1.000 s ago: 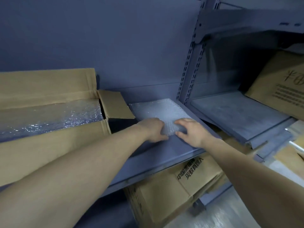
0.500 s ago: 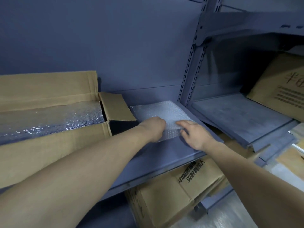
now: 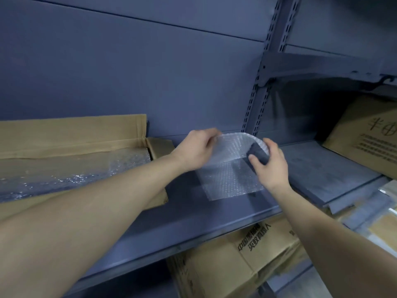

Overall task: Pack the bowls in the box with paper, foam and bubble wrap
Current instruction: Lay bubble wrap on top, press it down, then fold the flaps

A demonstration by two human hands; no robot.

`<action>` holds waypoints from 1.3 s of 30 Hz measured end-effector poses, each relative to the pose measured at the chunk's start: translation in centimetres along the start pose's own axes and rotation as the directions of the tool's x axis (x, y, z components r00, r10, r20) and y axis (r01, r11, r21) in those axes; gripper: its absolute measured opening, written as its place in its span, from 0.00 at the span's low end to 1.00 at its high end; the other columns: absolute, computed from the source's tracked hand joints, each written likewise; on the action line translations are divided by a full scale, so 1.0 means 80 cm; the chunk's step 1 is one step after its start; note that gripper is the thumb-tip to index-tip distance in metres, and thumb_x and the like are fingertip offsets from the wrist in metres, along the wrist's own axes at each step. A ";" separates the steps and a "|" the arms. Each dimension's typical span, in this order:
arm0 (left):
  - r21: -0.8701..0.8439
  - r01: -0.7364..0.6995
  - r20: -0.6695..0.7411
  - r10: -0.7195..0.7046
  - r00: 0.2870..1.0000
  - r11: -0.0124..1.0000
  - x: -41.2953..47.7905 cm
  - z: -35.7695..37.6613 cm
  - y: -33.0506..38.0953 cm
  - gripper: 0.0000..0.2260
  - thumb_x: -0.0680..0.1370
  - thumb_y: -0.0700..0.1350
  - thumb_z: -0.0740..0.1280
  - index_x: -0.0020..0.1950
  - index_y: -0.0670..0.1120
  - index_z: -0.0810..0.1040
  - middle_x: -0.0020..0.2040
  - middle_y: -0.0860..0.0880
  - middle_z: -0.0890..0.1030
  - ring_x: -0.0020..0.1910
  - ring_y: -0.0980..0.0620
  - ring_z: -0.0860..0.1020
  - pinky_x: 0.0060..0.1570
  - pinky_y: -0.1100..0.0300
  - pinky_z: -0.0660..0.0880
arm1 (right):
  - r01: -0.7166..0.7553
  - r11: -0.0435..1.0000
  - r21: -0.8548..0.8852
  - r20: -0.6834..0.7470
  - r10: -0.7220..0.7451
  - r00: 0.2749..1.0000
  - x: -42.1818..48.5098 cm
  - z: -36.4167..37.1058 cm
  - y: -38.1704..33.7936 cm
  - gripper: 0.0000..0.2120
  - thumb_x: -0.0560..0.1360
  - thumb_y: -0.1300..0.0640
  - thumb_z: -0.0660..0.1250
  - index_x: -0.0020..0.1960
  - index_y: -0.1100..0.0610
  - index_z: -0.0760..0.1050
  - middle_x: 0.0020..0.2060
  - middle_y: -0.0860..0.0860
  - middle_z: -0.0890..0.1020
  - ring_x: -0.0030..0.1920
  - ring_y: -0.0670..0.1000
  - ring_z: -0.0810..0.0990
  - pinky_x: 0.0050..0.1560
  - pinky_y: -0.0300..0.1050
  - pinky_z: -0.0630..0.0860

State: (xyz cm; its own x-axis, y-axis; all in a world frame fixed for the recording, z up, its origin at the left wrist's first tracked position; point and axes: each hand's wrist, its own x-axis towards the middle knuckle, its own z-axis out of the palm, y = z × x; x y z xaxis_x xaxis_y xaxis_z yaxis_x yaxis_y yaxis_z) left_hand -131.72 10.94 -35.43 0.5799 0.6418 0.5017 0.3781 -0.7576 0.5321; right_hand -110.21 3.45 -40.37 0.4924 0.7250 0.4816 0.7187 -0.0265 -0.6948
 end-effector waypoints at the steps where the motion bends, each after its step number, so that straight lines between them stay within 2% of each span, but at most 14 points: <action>1: -0.022 0.011 0.000 -0.011 1.000 1.000 -0.002 -0.008 0.000 0.12 0.82 0.38 0.58 0.57 0.42 0.80 0.50 0.49 0.82 0.52 0.49 0.79 0.51 0.64 0.69 | -0.027 0.997 0.076 -0.009 0.028 1.000 0.002 -0.001 -0.008 0.25 0.76 0.54 0.71 0.71 0.53 0.69 0.67 0.50 0.73 0.66 0.49 0.71 0.65 0.39 0.64; 5: -0.332 0.090 -0.029 -0.105 0.994 0.939 -0.013 -0.039 0.001 0.10 0.82 0.38 0.61 0.60 0.42 0.79 0.54 0.50 0.82 0.53 0.57 0.79 0.57 0.67 0.72 | -0.075 0.941 0.329 -0.002 0.080 0.997 0.008 0.003 -0.032 0.05 0.76 0.53 0.71 0.51 0.52 0.81 0.57 0.48 0.79 0.56 0.45 0.77 0.62 0.43 0.72; 7: -0.498 0.130 -0.086 -0.199 0.976 0.857 -0.022 -0.054 -0.001 0.12 0.80 0.39 0.67 0.64 0.43 0.77 0.53 0.47 0.83 0.51 0.57 0.80 0.53 0.68 0.75 | -0.084 0.901 0.426 0.000 0.093 0.996 0.011 0.005 -0.045 0.05 0.76 0.53 0.70 0.45 0.54 0.80 0.44 0.50 0.82 0.45 0.46 0.79 0.53 0.46 0.76; 9: -0.569 0.200 -0.082 -0.297 0.951 0.798 -0.032 -0.067 -0.010 0.17 0.77 0.41 0.71 0.65 0.47 0.75 0.50 0.46 0.85 0.48 0.55 0.82 0.53 0.63 0.76 | -0.086 0.879 0.469 0.009 0.093 0.996 0.013 0.005 -0.062 0.05 0.78 0.55 0.69 0.46 0.56 0.80 0.41 0.50 0.83 0.41 0.43 0.79 0.47 0.40 0.76; 12: -0.543 0.325 -0.029 -0.404 0.914 0.775 -0.045 -0.083 -0.028 0.15 0.74 0.43 0.75 0.60 0.49 0.78 0.50 0.42 0.85 0.45 0.53 0.81 0.55 0.54 0.77 | -0.056 0.873 0.484 -0.008 0.068 0.998 0.017 0.004 -0.092 0.03 0.78 0.58 0.68 0.45 0.53 0.79 0.39 0.46 0.84 0.39 0.38 0.80 0.44 0.32 0.74; 14: -0.547 0.339 -0.009 -0.410 0.912 0.765 -0.051 -0.090 -0.034 0.09 0.74 0.42 0.75 0.53 0.44 0.81 0.43 0.47 0.85 0.40 0.56 0.79 0.49 0.60 0.78 | -0.032 0.866 0.498 -0.007 0.041 0.999 0.019 0.003 -0.107 0.05 0.77 0.58 0.68 0.43 0.55 0.79 0.38 0.47 0.82 0.38 0.41 0.79 0.44 0.36 0.74; 16: -0.557 0.304 -0.041 -0.391 0.919 0.773 -0.053 -0.094 -0.029 0.05 0.76 0.41 0.73 0.47 0.39 0.81 0.33 0.57 0.80 0.33 0.62 0.75 0.40 0.68 0.72 | -0.012 0.860 0.510 -0.010 0.020 1.000 0.020 -0.001 -0.123 0.09 0.77 0.56 0.68 0.42 0.60 0.76 0.36 0.50 0.78 0.37 0.46 0.73 0.42 0.43 0.71; 17: -0.574 0.285 -0.077 -0.397 0.915 0.768 -0.052 -0.097 -0.024 0.06 0.77 0.40 0.71 0.48 0.38 0.81 0.33 0.58 0.79 0.34 0.62 0.75 0.40 0.68 0.73 | -0.003 0.858 0.514 -0.019 0.014 1.000 0.019 -0.005 -0.131 0.09 0.77 0.55 0.67 0.42 0.60 0.75 0.35 0.49 0.76 0.37 0.45 0.72 0.42 0.43 0.70; 20: -0.707 0.199 -0.174 -0.440 0.881 0.679 -0.050 -0.112 -0.008 0.05 0.79 0.40 0.69 0.50 0.39 0.80 0.40 0.49 0.81 0.39 0.54 0.79 0.47 0.52 0.79 | 0.048 0.847 0.529 -0.044 -0.029 0.999 0.014 -0.015 -0.152 0.03 0.78 0.57 0.66 0.44 0.53 0.75 0.38 0.47 0.79 0.39 0.43 0.75 0.46 0.39 0.72; 23: -0.749 0.089 -0.307 -0.462 0.832 0.657 -0.049 -0.134 0.004 0.01 0.78 0.40 0.70 0.48 0.44 0.80 0.39 0.48 0.81 0.40 0.50 0.78 0.47 0.50 0.77 | 0.072 0.868 0.492 -0.005 -0.080 0.997 0.009 -0.017 -0.163 0.06 0.77 0.60 0.68 0.51 0.51 0.74 0.43 0.47 0.85 0.48 0.45 0.82 0.56 0.43 0.76; 26: -0.750 0.050 -0.361 -0.472 0.804 0.660 -0.052 -0.158 0.010 0.09 0.76 0.39 0.72 0.54 0.45 0.79 0.44 0.44 0.84 0.43 0.47 0.82 0.51 0.51 0.78 | 0.074 0.852 0.518 0.015 -0.096 0.995 0.003 -0.013 -0.185 0.14 0.77 0.59 0.69 0.61 0.50 0.72 0.43 0.46 0.87 0.47 0.48 0.84 0.54 0.46 0.78; 30: -0.748 0.070 -0.342 -0.474 0.811 0.660 -0.074 -0.184 0.006 0.23 0.74 0.37 0.73 0.66 0.51 0.72 0.48 0.45 0.86 0.48 0.49 0.84 0.48 0.60 0.80 | 0.051 0.787 0.615 -0.020 -0.049 0.999 -0.006 -0.006 -0.217 0.18 0.76 0.60 0.69 0.59 0.43 0.68 0.35 0.45 0.85 0.34 0.45 0.76 0.43 0.44 0.75; 36: -0.678 0.162 -0.349 -0.507 0.788 0.717 -0.131 -0.209 -0.023 0.21 0.75 0.37 0.73 0.65 0.51 0.73 0.47 0.48 0.86 0.47 0.53 0.84 0.47 0.63 0.79 | -0.028 0.736 0.676 0.110 -0.063 0.992 -0.037 0.027 -0.251 0.19 0.77 0.61 0.69 0.52 0.37 0.68 0.39 0.46 0.86 0.36 0.44 0.81 0.45 0.42 0.77; 39: -0.634 0.195 -0.391 -0.527 0.755 0.749 -0.157 -0.235 -0.037 0.20 0.75 0.37 0.73 0.64 0.49 0.74 0.45 0.46 0.85 0.43 0.55 0.83 0.48 0.62 0.77 | -0.062 0.722 0.690 0.170 -0.078 0.982 -0.054 0.052 -0.267 0.19 0.76 0.61 0.69 0.54 0.39 0.69 0.40 0.47 0.86 0.36 0.44 0.82 0.43 0.43 0.79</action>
State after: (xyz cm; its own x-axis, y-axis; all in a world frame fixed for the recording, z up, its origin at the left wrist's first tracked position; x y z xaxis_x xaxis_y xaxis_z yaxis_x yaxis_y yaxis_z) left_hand -153.69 7.39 -30.48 -0.0435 0.9302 0.3646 -0.0615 -0.3667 0.9283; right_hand -129.72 3.75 -29.79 0.3442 0.8311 0.4367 0.1496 0.4107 -0.8994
